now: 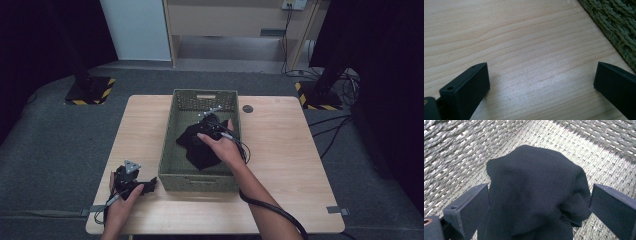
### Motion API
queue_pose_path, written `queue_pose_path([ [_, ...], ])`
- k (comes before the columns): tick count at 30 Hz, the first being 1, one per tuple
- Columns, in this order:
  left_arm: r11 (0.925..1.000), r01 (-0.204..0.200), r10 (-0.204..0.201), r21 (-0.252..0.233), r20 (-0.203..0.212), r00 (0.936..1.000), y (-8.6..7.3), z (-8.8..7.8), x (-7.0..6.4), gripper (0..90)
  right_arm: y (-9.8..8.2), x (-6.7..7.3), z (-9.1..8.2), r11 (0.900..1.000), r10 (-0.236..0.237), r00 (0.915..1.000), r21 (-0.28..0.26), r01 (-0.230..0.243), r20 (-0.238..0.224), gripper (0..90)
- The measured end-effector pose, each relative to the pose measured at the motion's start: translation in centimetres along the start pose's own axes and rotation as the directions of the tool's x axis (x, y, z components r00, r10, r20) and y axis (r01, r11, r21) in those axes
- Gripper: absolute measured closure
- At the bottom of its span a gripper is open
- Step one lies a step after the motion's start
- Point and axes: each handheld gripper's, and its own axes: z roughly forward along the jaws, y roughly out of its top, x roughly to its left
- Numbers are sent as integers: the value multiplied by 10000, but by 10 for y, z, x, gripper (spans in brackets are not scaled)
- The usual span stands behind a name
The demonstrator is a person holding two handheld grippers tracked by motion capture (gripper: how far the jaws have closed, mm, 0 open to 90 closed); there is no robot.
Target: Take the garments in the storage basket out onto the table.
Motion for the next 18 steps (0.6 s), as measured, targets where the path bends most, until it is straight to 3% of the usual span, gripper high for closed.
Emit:
queue_pose_path([
  [18, 10000, 0, 0, 3, 4, 10000, 0, 0, 0, 0, -4, 5, 22, 9987, -73, 10000, 514, 74, -31, 30],
])
